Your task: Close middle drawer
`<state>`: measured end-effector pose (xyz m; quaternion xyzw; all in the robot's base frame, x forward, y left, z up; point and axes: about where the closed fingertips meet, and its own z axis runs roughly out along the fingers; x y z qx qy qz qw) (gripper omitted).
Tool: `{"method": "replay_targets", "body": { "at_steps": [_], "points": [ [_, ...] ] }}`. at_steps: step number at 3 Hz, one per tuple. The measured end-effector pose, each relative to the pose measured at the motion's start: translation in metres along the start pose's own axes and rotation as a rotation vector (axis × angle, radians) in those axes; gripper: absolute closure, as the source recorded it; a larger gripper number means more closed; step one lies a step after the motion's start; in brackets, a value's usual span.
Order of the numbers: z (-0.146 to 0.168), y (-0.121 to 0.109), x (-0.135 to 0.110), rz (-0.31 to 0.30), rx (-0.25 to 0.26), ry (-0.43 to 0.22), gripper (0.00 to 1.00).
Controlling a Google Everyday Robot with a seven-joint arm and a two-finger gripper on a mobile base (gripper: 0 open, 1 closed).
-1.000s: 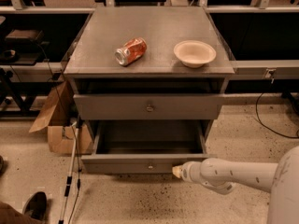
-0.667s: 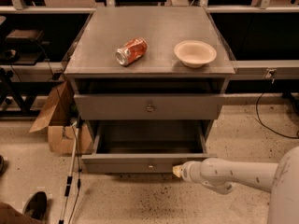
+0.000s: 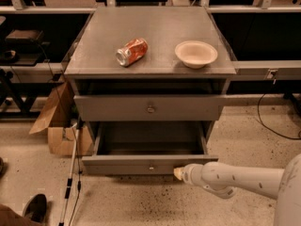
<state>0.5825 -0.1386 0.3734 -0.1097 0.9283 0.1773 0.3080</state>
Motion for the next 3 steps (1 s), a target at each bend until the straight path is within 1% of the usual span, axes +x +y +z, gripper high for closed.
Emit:
{"method": "replay_targets", "body": {
  "at_steps": [3],
  "points": [
    [-0.0012,-0.0041,-0.0011,-0.018,0.012,-0.044,1.00]
  ]
}}
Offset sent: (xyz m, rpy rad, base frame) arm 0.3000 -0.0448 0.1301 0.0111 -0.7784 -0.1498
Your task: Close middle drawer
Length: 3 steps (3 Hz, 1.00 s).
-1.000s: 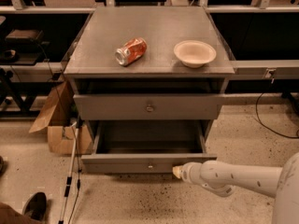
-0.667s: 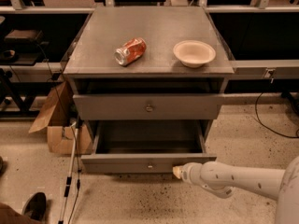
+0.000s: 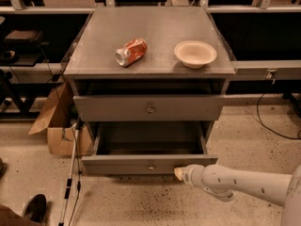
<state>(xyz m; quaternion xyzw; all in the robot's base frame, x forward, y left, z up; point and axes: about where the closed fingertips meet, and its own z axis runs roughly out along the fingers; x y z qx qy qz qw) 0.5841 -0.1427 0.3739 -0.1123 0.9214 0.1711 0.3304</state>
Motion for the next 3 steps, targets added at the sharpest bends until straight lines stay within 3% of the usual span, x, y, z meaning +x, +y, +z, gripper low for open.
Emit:
{"method": "replay_targets", "body": {
  "at_steps": [3],
  "points": [
    [-0.0015,-0.0041,-0.0021,-0.016,0.014,-0.042,1.00]
  ]
}}
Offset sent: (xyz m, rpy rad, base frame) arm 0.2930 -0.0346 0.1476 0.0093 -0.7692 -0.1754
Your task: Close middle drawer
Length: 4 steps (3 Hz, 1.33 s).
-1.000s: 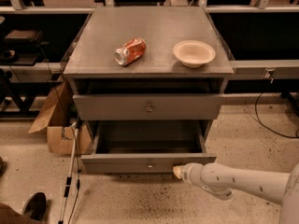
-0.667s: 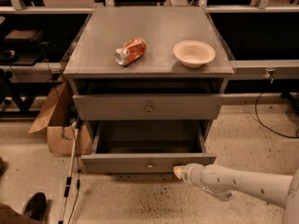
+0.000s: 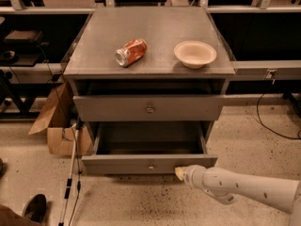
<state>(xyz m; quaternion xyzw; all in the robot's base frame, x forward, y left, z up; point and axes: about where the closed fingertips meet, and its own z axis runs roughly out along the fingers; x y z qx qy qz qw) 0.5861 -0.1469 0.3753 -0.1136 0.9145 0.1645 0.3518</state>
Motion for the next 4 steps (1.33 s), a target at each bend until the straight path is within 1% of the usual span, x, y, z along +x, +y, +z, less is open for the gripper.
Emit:
{"method": "replay_targets", "body": {
  "at_steps": [1,2,3,4],
  "points": [
    [-0.001,0.000,-0.003,-0.003,0.001,-0.009,1.00],
    [0.002,0.006,-0.002,-0.015,-0.013,-0.006,1.00],
    [0.001,0.005,-0.008,-0.015,-0.012,-0.014,1.00],
    [-0.003,0.004,-0.015,-0.001,-0.008,-0.015,1.00]
  ]
}}
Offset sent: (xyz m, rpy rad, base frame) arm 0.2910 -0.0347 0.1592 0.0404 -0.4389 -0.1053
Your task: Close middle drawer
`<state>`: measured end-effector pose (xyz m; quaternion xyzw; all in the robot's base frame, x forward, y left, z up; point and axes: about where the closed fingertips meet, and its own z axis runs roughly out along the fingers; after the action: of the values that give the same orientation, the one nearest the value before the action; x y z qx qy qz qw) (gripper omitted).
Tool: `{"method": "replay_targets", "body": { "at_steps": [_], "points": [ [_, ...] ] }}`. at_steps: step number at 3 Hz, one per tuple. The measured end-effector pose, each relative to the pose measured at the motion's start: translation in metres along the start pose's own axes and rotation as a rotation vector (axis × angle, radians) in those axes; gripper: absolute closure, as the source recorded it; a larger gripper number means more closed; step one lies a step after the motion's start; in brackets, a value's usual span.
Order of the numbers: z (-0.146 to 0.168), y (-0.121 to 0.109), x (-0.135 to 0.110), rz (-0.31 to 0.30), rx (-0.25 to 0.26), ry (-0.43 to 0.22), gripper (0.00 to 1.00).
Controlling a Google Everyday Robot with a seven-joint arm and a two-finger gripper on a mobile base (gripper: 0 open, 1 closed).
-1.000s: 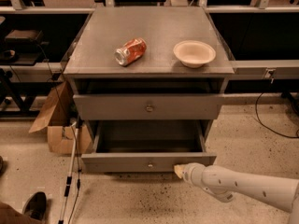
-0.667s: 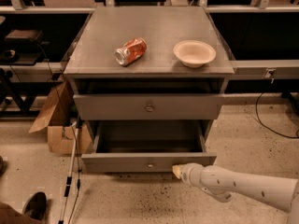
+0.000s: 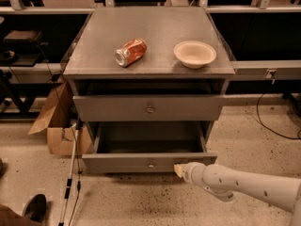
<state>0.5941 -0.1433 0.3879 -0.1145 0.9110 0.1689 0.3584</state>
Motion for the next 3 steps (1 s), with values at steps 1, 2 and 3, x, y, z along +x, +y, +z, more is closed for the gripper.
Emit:
{"method": "replay_targets", "body": {
  "at_steps": [1,2,3],
  "points": [
    [-0.001,0.000,0.001,0.000,0.000,0.000,1.00],
    [-0.002,-0.002,-0.004,0.003,0.003,-0.005,1.00],
    [-0.006,-0.003,-0.012,0.016,0.006,-0.008,1.00]
  ]
}}
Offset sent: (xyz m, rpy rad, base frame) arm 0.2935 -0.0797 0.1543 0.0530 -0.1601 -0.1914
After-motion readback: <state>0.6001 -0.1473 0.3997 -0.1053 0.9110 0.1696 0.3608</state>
